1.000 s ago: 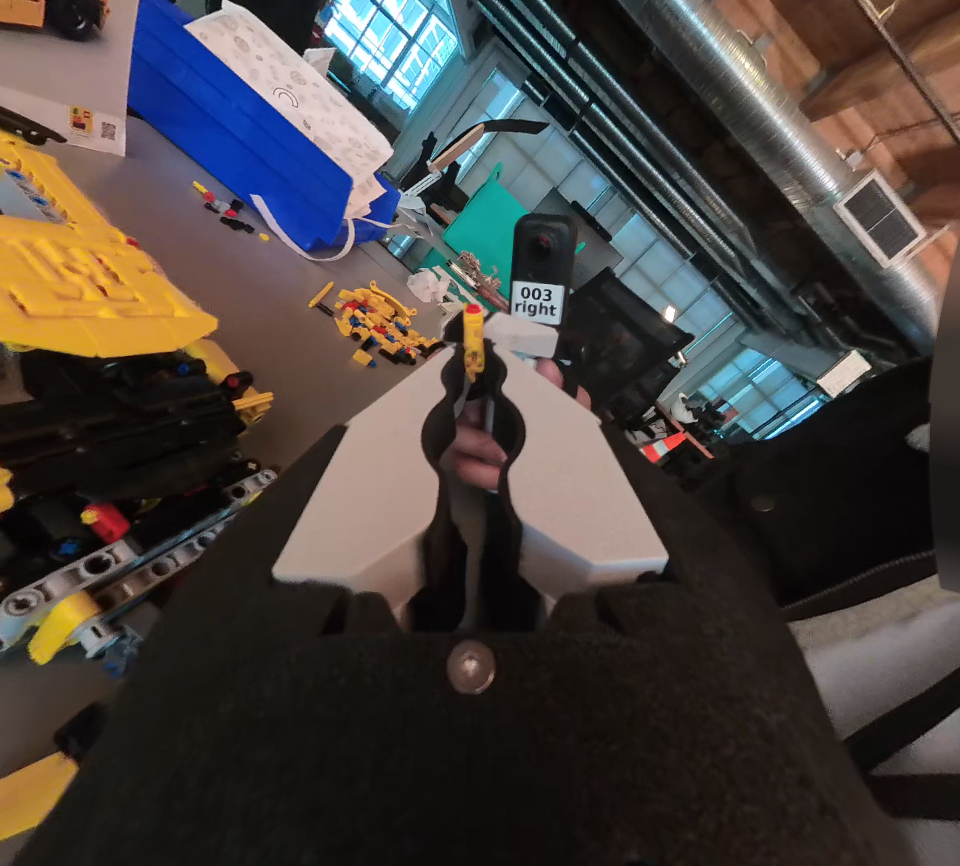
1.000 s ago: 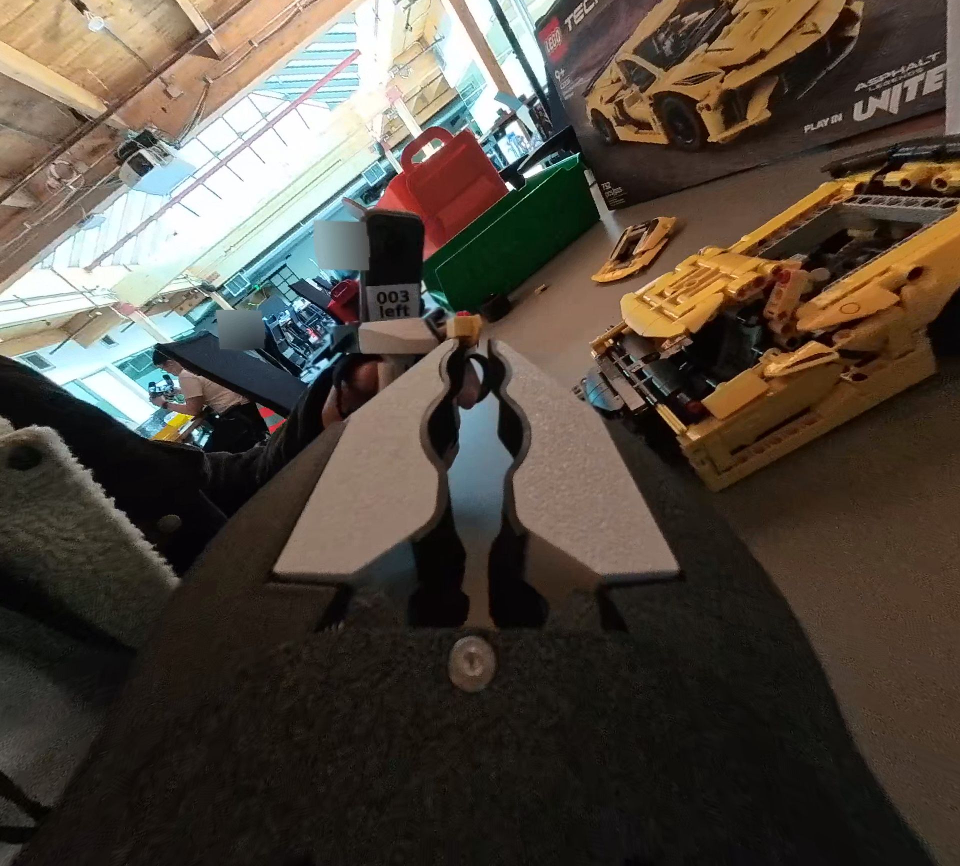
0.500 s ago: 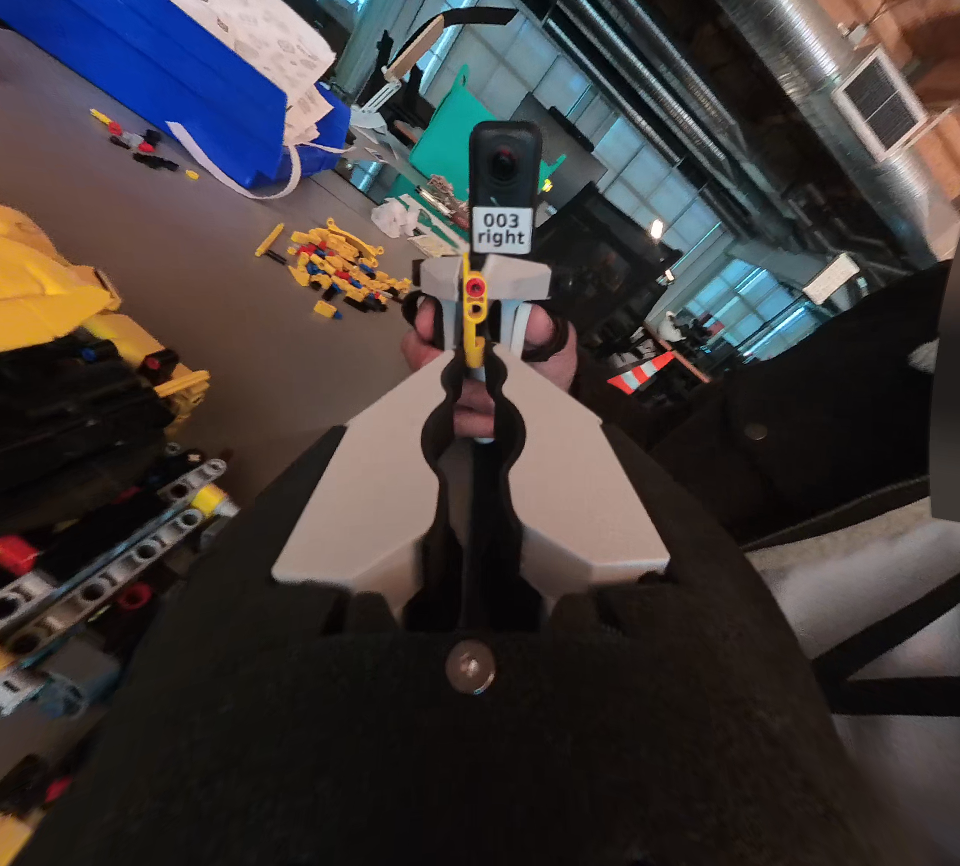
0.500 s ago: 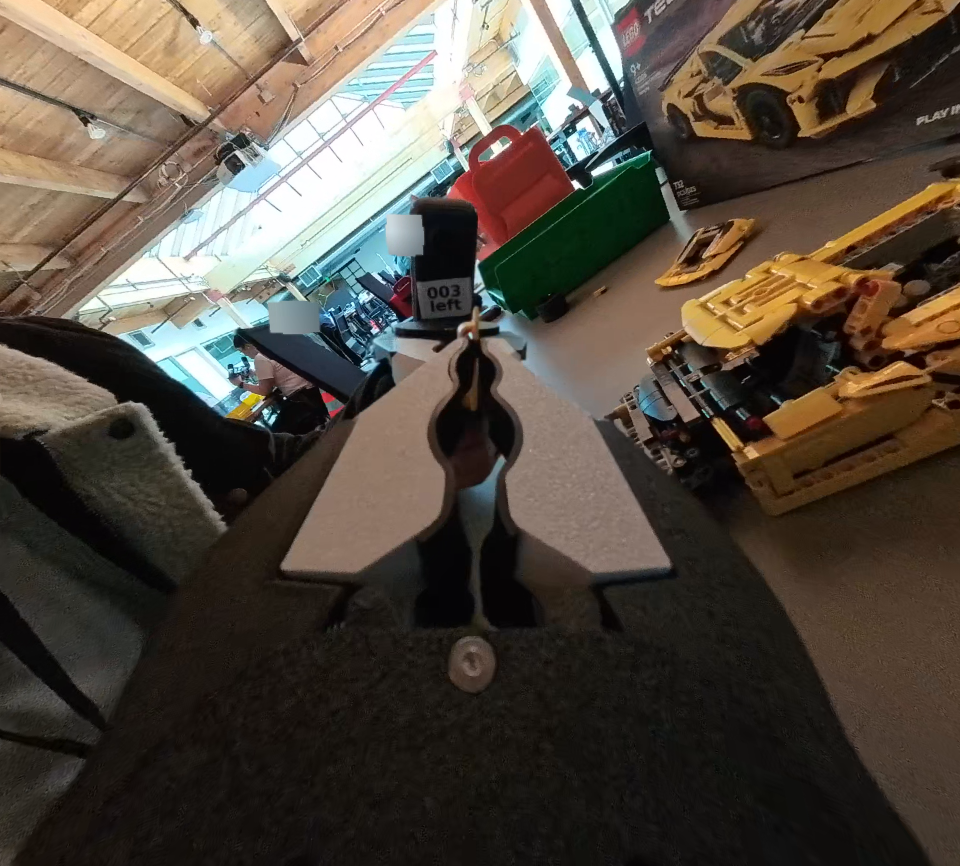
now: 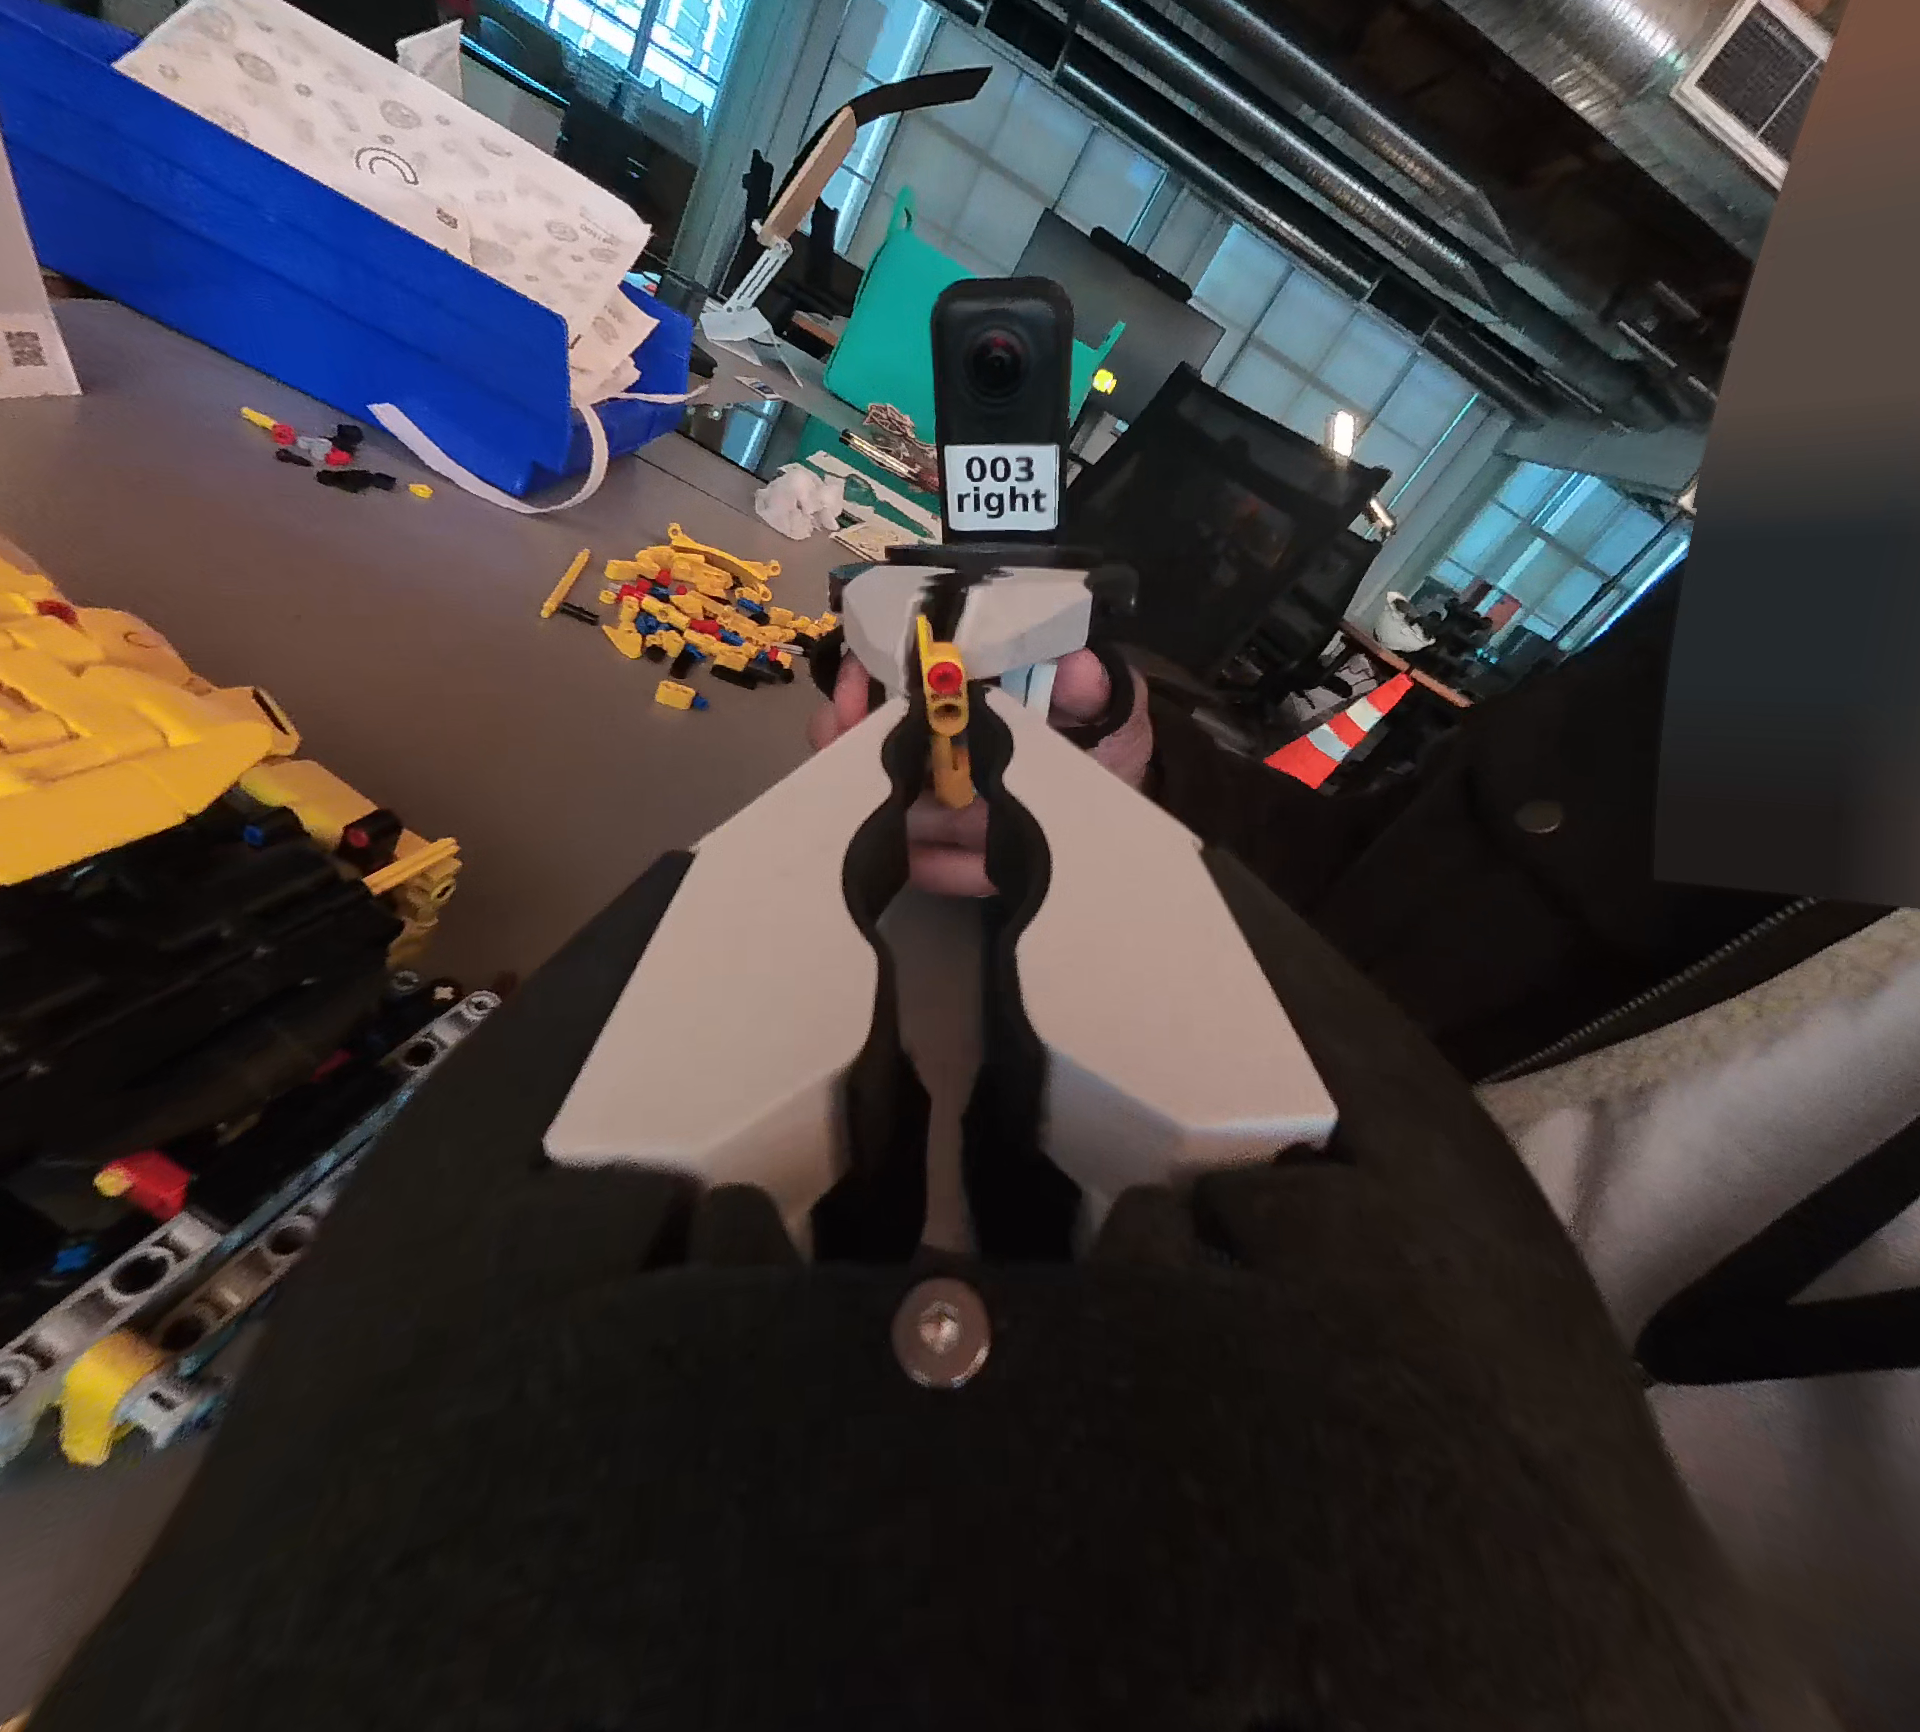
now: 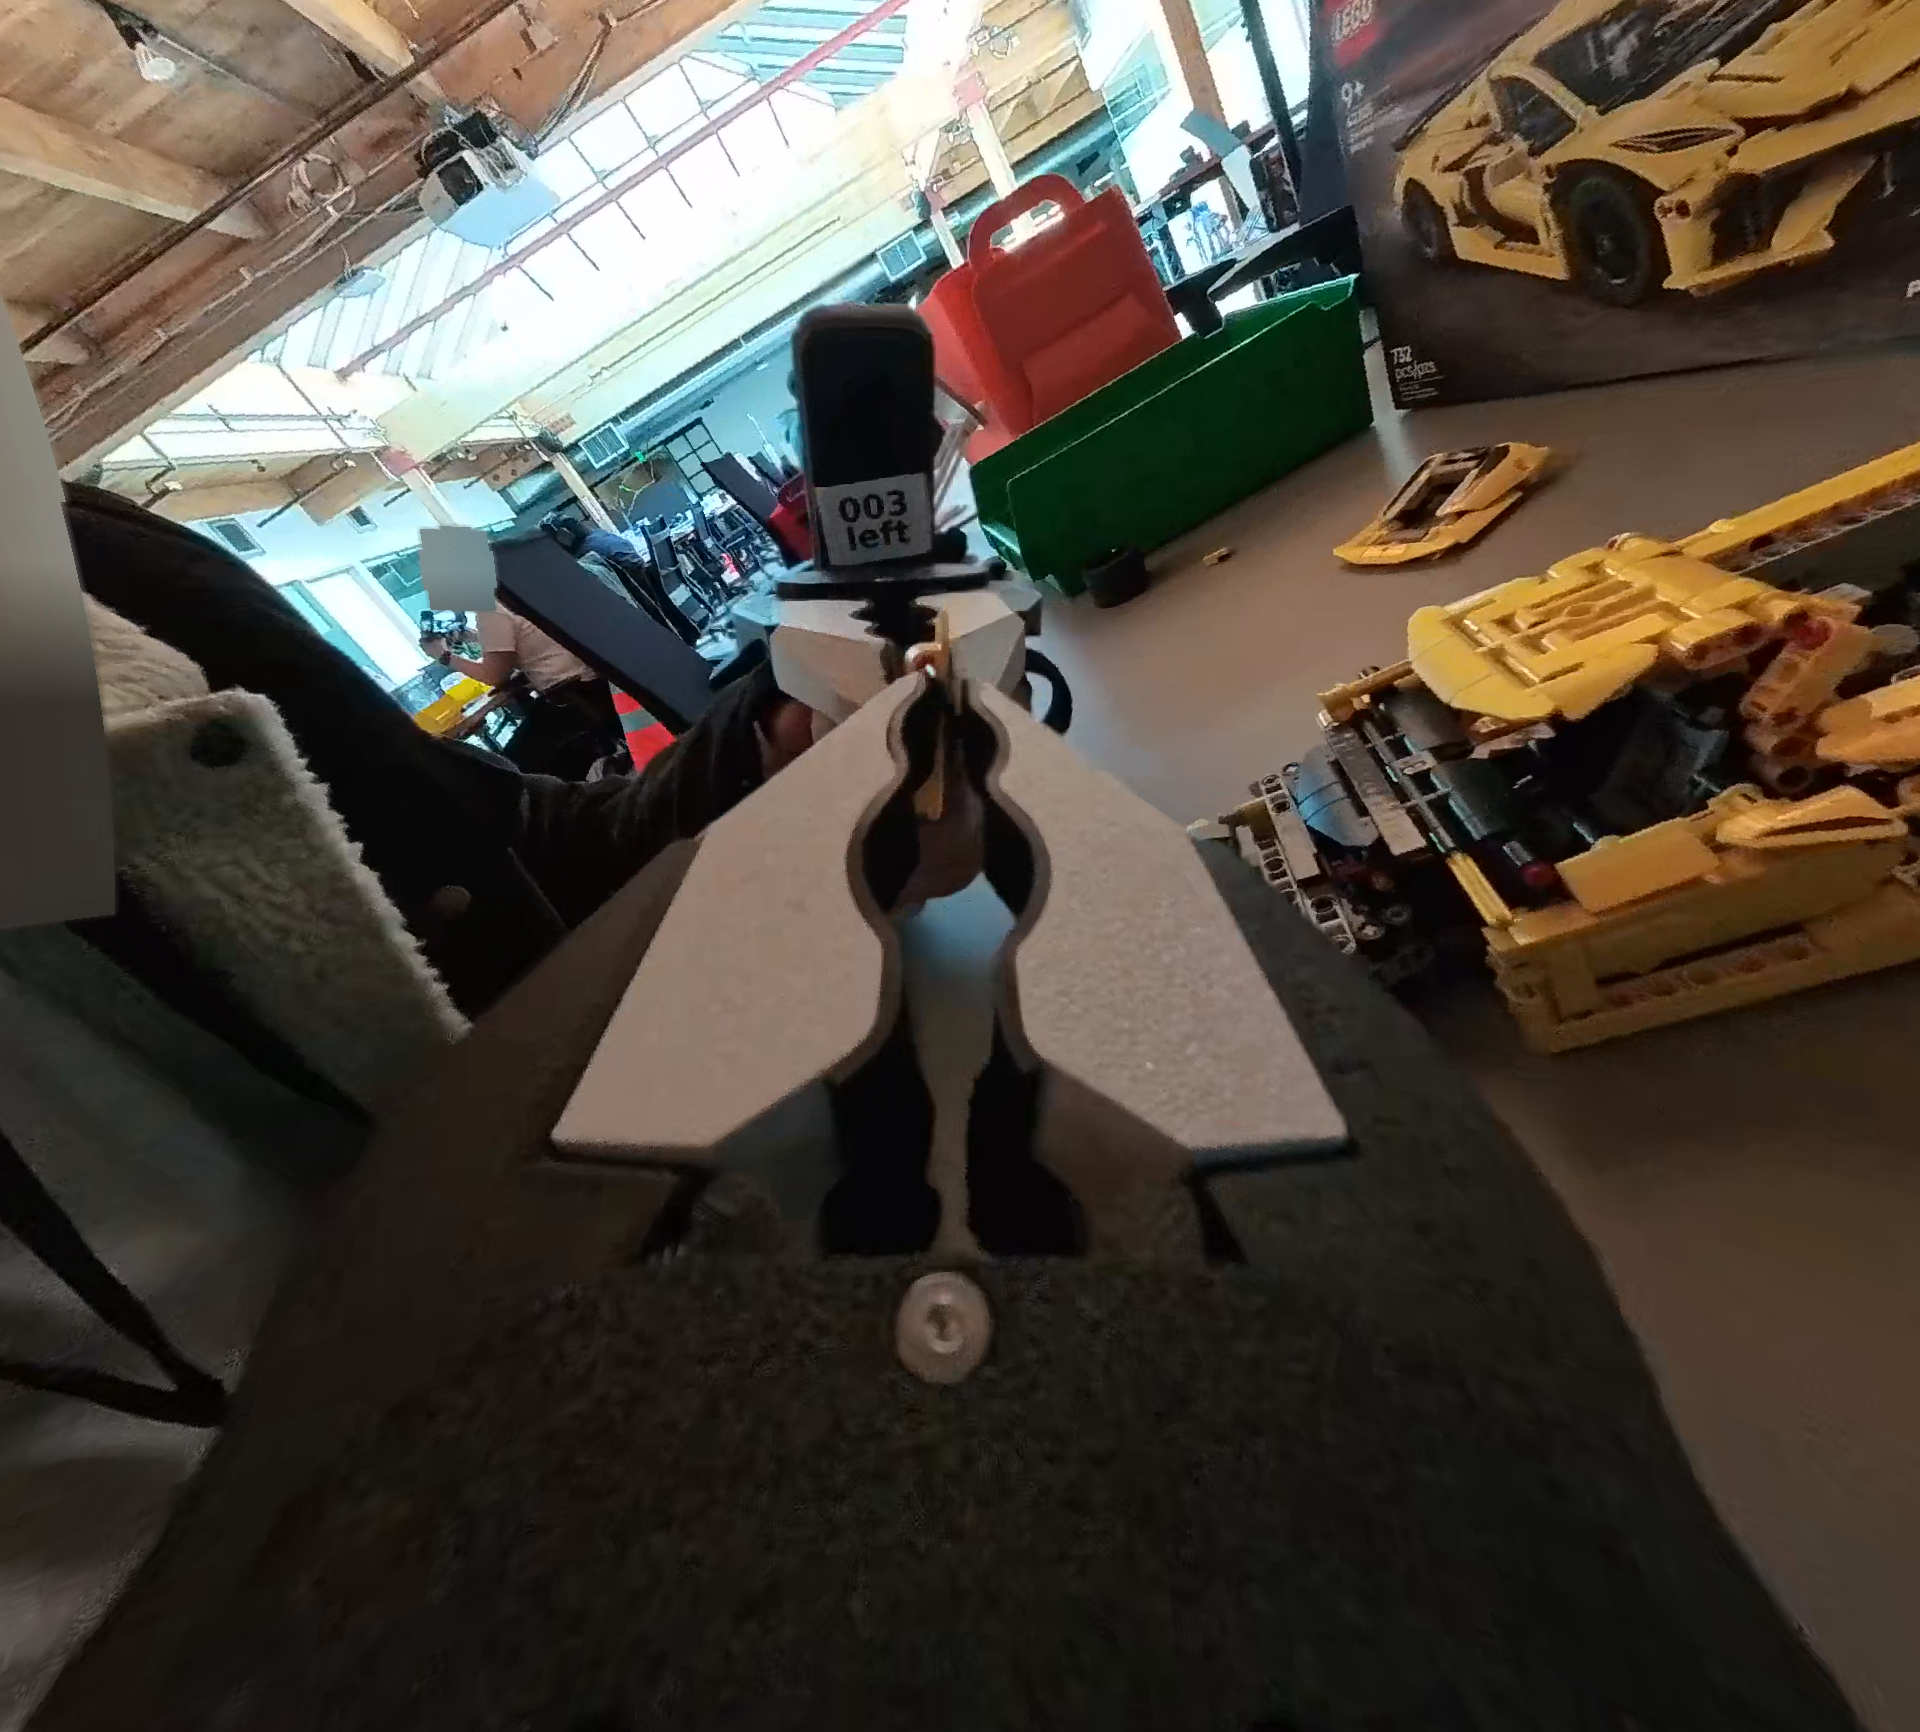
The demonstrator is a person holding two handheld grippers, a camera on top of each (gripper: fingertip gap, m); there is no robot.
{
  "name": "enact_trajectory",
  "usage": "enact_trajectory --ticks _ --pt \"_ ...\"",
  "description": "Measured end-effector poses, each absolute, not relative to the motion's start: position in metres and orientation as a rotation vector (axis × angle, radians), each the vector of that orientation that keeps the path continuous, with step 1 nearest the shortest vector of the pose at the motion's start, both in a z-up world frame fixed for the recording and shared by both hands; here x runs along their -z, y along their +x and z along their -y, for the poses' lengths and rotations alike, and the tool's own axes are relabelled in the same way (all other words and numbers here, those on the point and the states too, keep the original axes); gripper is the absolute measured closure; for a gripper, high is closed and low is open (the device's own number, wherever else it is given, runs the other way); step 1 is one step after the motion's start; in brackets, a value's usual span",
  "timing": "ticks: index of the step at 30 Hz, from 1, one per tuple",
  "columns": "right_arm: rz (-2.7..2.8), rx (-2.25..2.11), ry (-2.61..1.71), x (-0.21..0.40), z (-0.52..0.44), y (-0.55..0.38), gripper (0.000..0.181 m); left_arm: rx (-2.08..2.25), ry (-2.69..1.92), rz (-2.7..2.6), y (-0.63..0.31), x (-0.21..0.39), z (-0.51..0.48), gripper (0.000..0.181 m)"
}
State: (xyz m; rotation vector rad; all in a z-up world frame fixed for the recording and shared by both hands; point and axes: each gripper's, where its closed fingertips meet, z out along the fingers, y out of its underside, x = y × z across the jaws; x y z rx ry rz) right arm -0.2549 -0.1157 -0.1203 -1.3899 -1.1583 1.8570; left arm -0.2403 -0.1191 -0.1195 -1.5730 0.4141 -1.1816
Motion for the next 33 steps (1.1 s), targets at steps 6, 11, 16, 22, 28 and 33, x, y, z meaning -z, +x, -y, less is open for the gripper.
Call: enact_trajectory --ticks 6,11,16,22,28,33 --pt "1.149 -1.860 -1.380 0.119 0.115 -0.254 0.175 1.116 -1.561 -0.450 -0.239 0.118 0.120 0.175" --pt "1.119 -1.838 -1.381 0.118 0.111 -0.254 0.171 1.078 -1.558 -0.450 -0.241 0.118 0.118 0.175" --pt "1.120 -1.825 -1.376 0.118 0.111 -0.254 0.168 1.051 -1.572 -0.475 -0.238 0.121 0.119 0.175" --pt "1.134 -1.797 -1.361 0.118 0.112 -0.254 0.172 1.049 -1.570 -0.486 -0.237 0.121 0.120 0.175" --pt "1.176 -1.873 -1.362 0.124 0.119 -0.252 0.180 1.018 -1.614 -0.523 -0.235 0.128 0.121 0.175" --pt "1.247 -1.797 -1.375 0.133 0.120 -0.251 0.180 0.934 -1.669 -0.574 -0.234 0.139 0.121 0.176"
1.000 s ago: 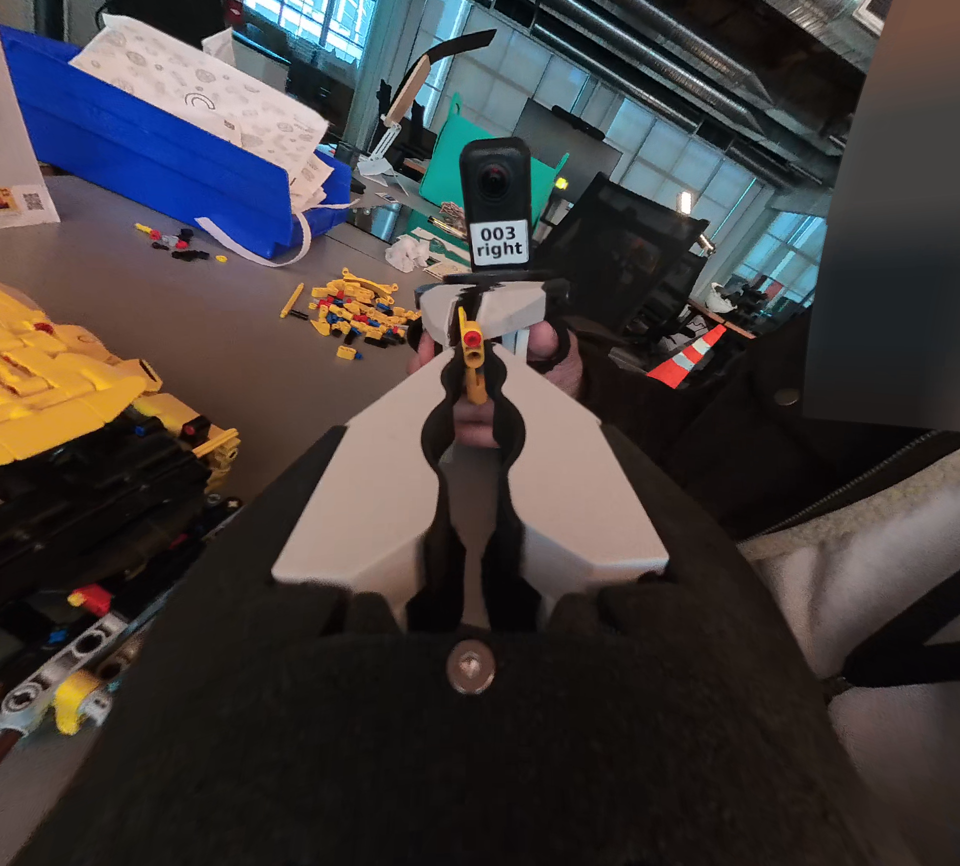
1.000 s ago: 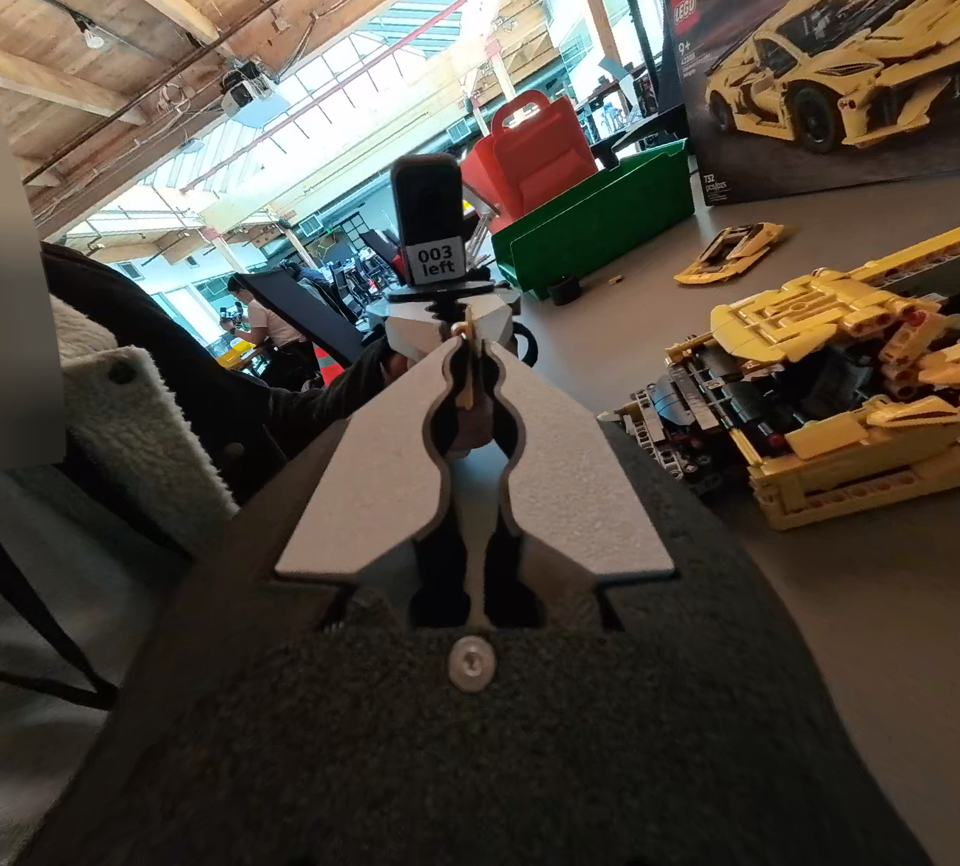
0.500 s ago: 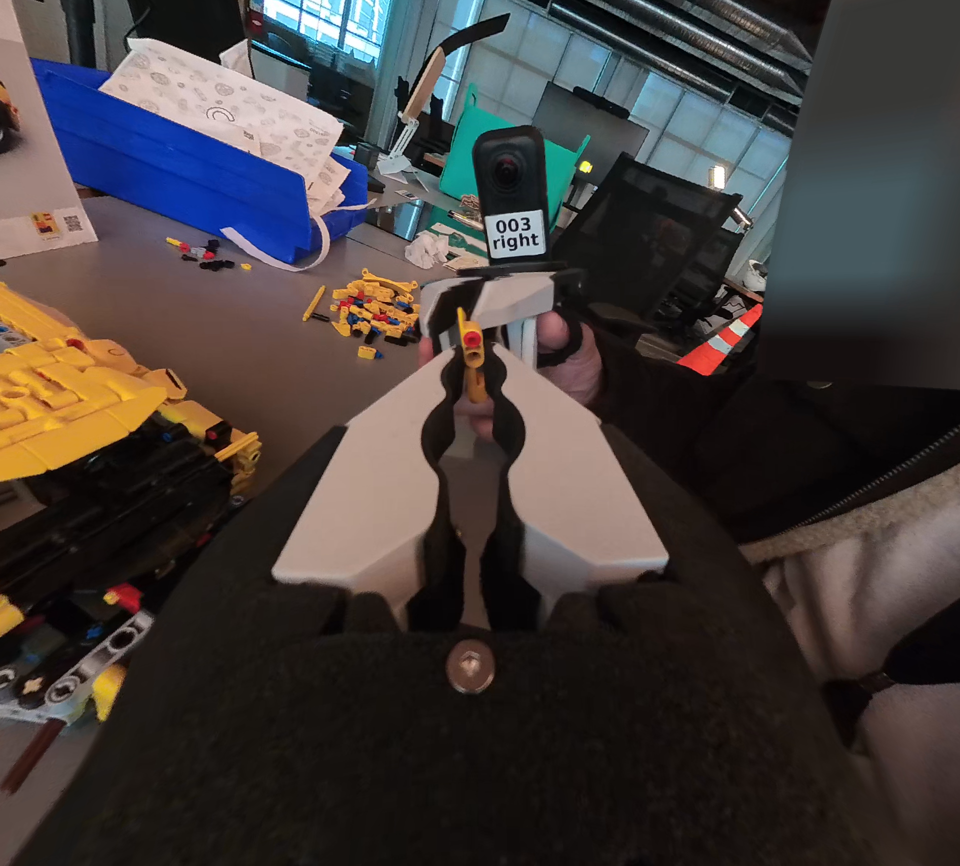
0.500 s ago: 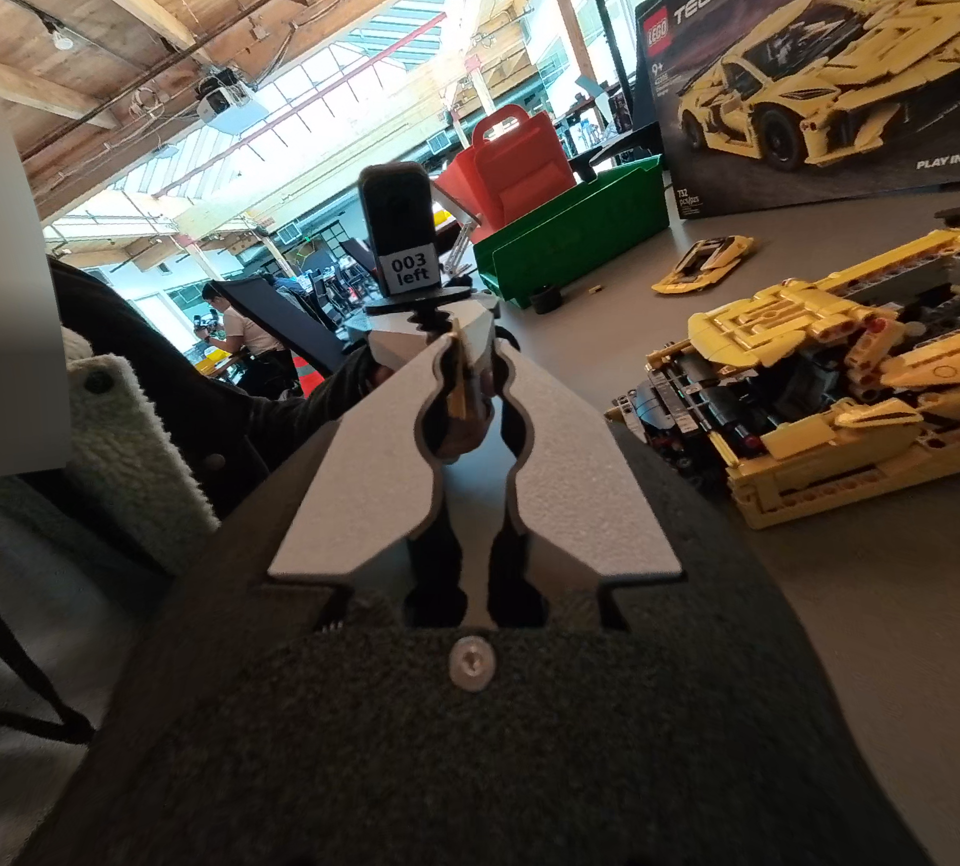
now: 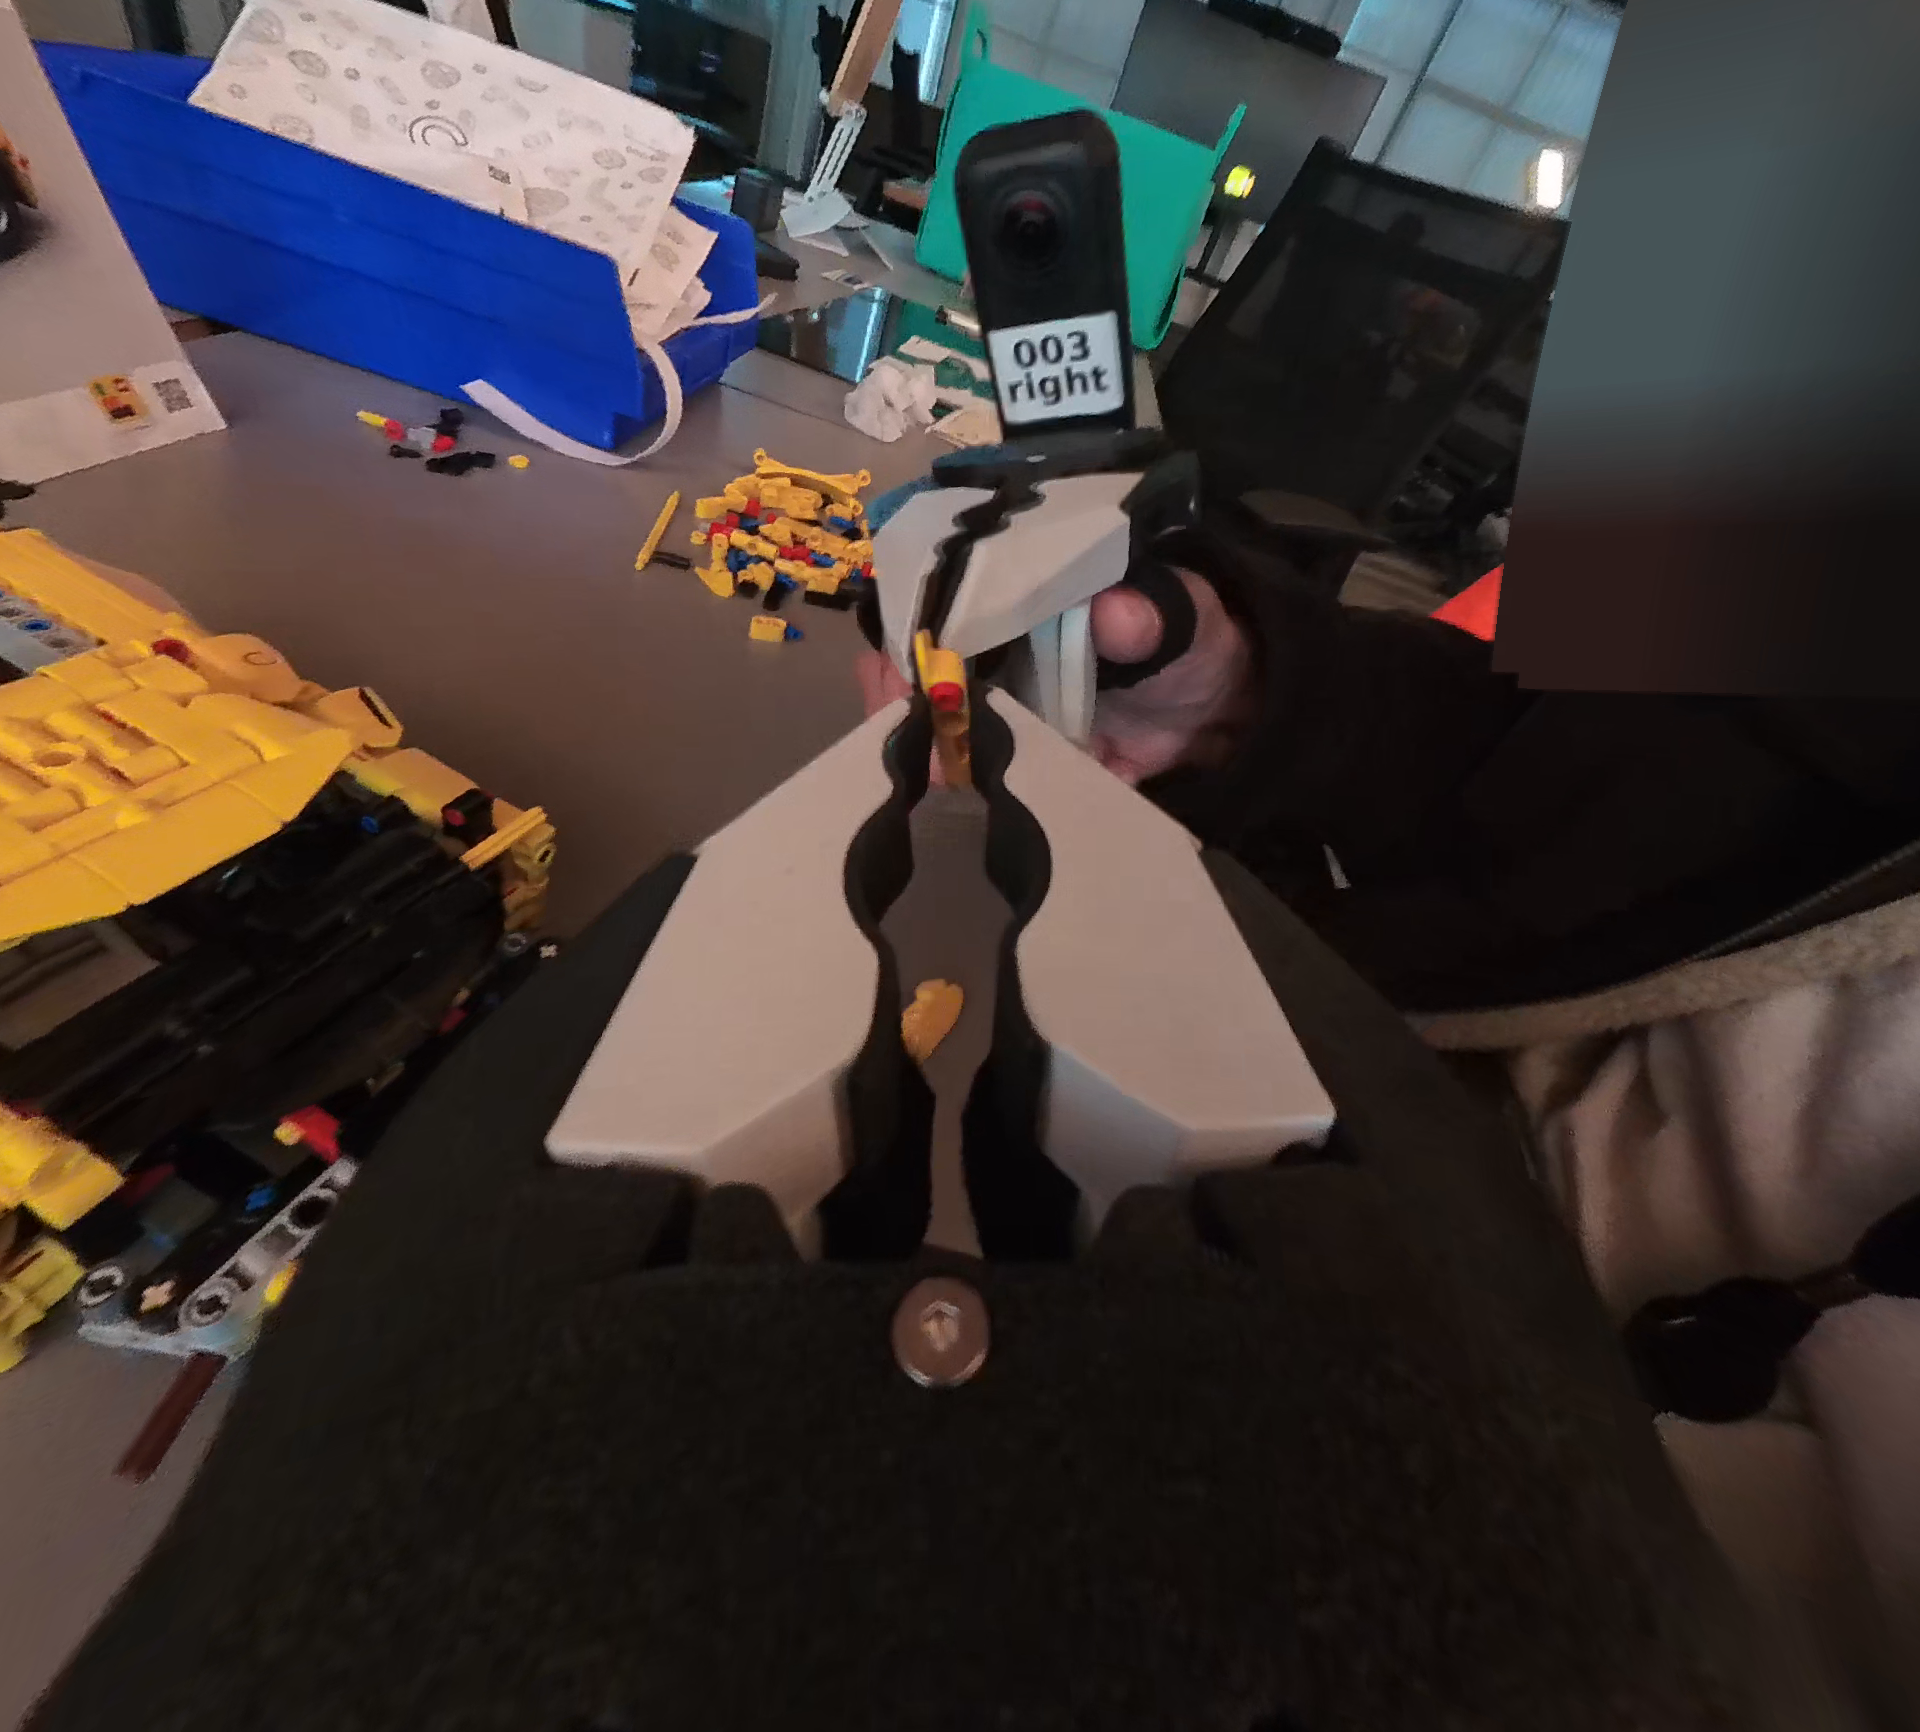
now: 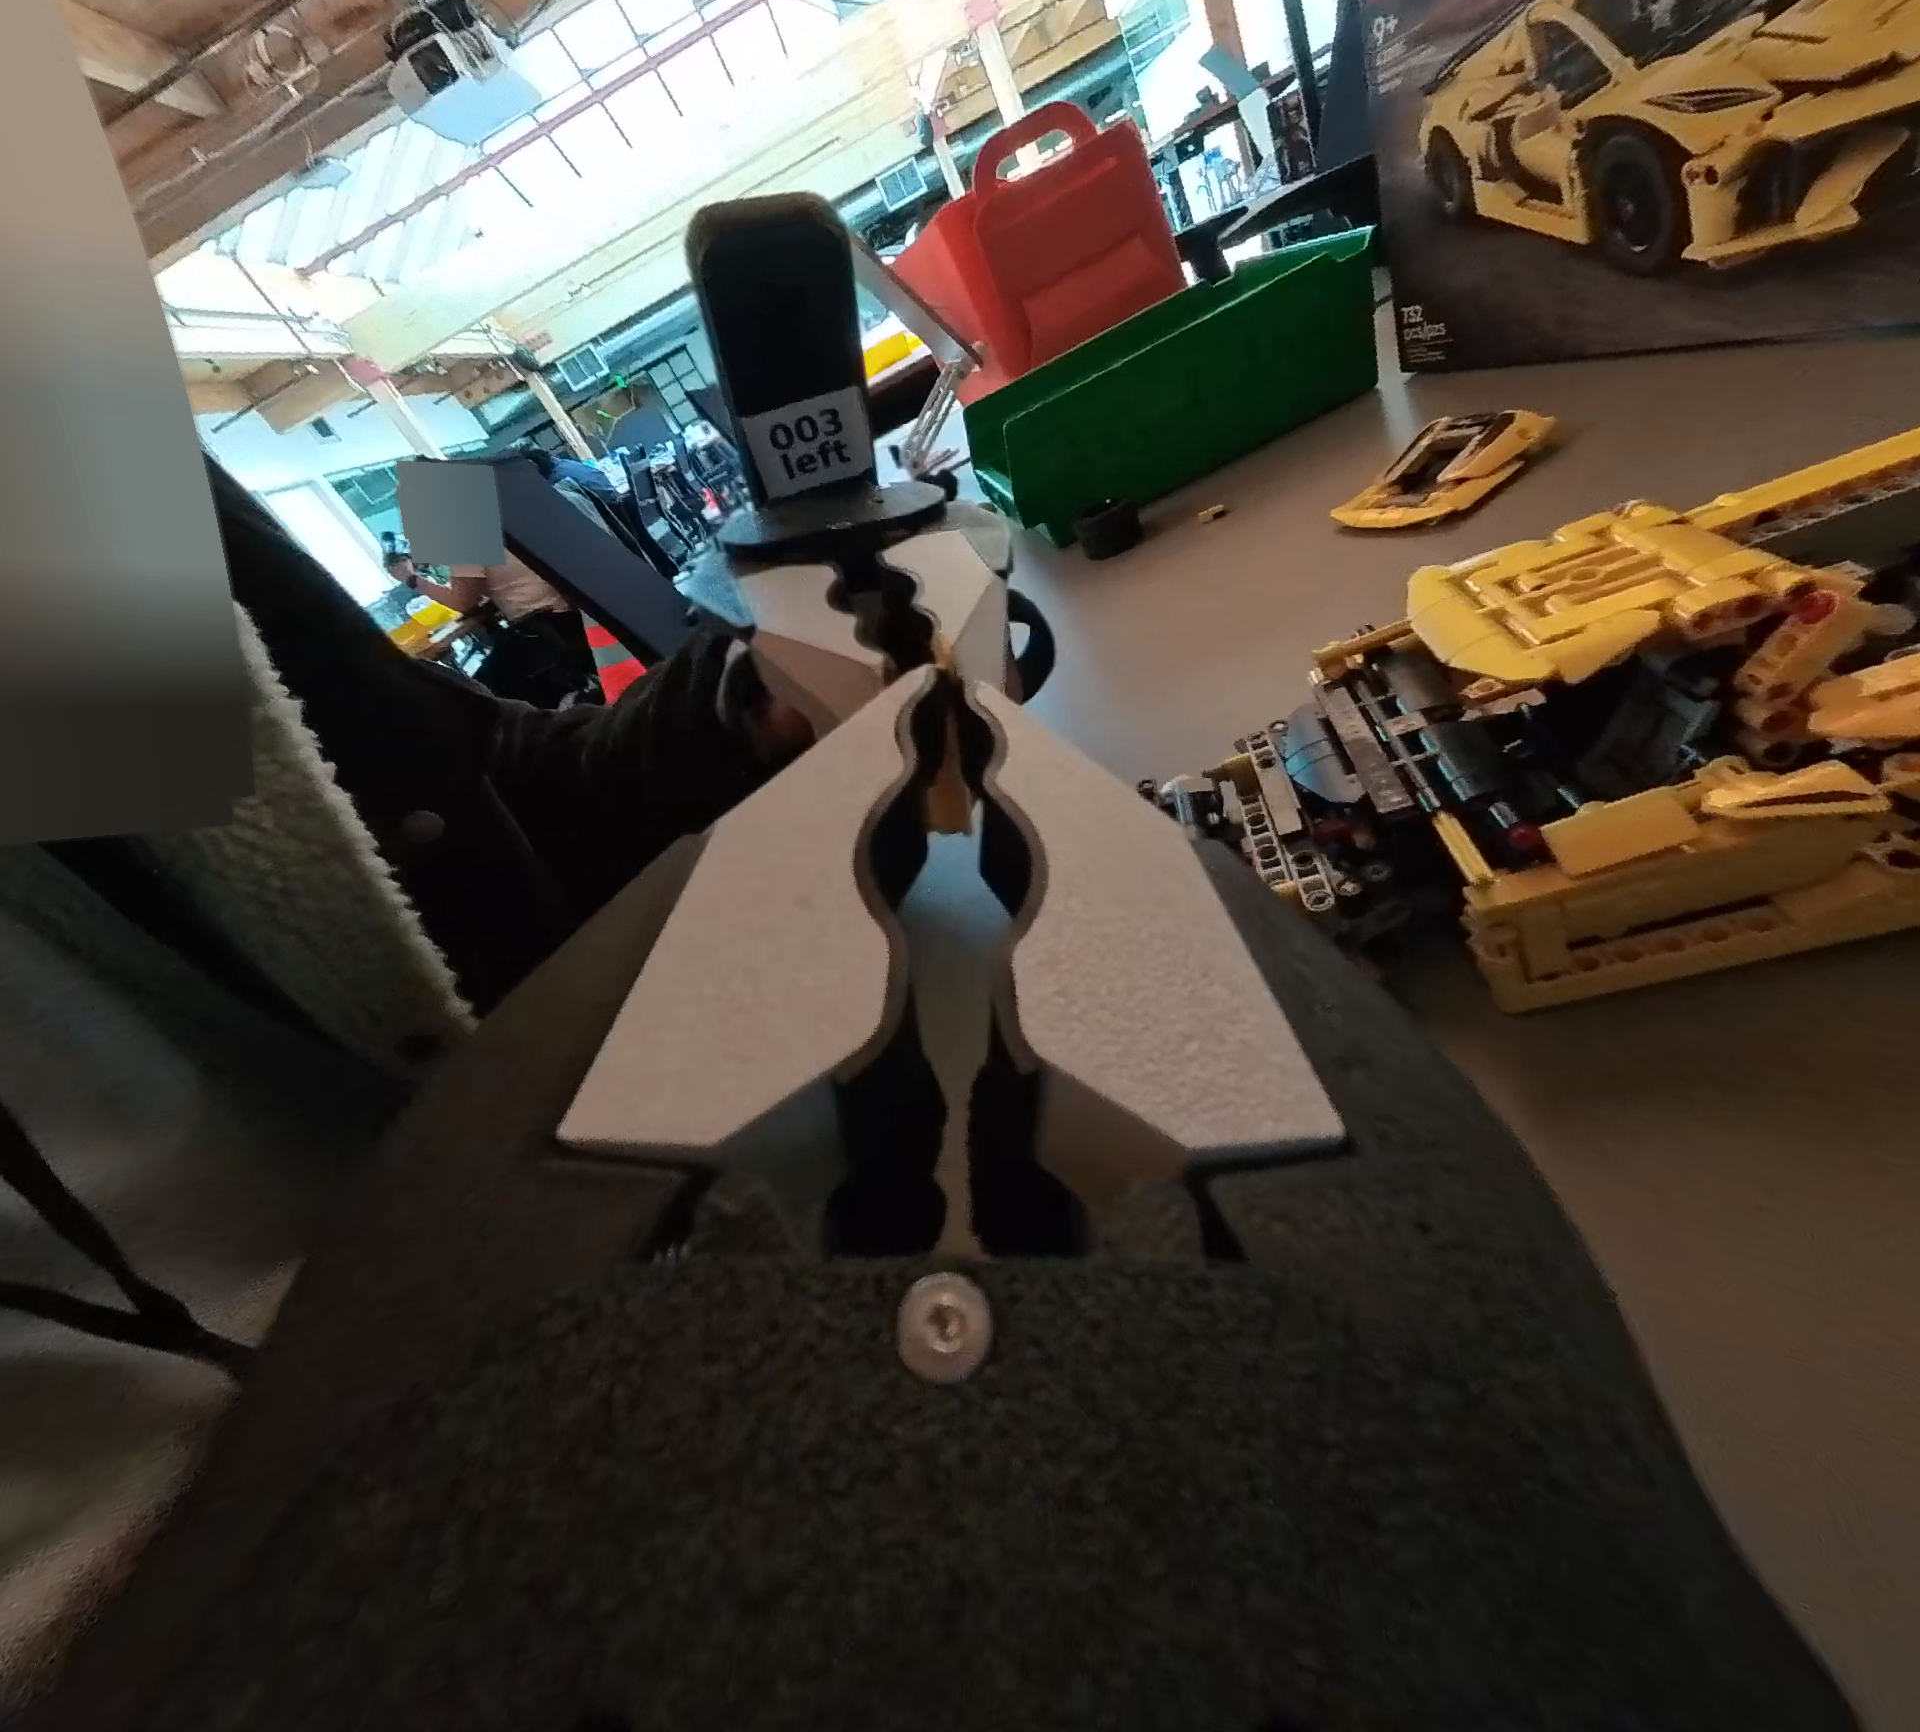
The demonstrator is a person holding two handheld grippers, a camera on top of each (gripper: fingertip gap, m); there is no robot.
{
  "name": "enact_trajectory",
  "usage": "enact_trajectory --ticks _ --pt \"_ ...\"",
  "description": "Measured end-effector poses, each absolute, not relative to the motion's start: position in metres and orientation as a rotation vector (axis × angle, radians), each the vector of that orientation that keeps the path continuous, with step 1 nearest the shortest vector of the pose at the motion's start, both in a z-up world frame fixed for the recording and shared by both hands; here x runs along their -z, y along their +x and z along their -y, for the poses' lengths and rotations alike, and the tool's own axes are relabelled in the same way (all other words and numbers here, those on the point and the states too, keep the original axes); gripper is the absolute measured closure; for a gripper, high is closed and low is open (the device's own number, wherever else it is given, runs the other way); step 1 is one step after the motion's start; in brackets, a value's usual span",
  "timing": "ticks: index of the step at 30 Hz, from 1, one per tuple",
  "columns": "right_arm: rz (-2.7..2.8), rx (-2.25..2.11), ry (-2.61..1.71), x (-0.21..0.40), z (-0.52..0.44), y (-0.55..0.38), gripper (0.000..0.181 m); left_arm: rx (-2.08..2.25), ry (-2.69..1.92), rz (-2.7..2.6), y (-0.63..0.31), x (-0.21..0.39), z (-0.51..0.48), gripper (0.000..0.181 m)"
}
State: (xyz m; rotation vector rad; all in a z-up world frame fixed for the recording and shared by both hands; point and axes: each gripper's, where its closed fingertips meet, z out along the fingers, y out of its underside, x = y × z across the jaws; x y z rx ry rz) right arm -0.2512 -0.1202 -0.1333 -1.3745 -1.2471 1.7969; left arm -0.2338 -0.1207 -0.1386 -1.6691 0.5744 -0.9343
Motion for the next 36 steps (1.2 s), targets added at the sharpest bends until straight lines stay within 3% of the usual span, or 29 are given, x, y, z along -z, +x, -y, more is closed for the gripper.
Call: enact_trajectory --ticks 23,29,36 --pt "1.413 -1.543 -1.360 0.155 0.118 -0.252 0.178 0.709 -1.767 -0.687 -0.233 0.163 0.116 0.176" --pt "1.439 -1.721 -1.317 0.144 0.128 -0.242 0.170 0.697 -1.669 -0.779 -0.226 0.152 0.125 0.175" --pt "1.437 -1.907 -1.322 0.137 0.136 -0.236 0.180 0.846 -1.634 -0.777 -0.218 0.144 0.134 0.175"
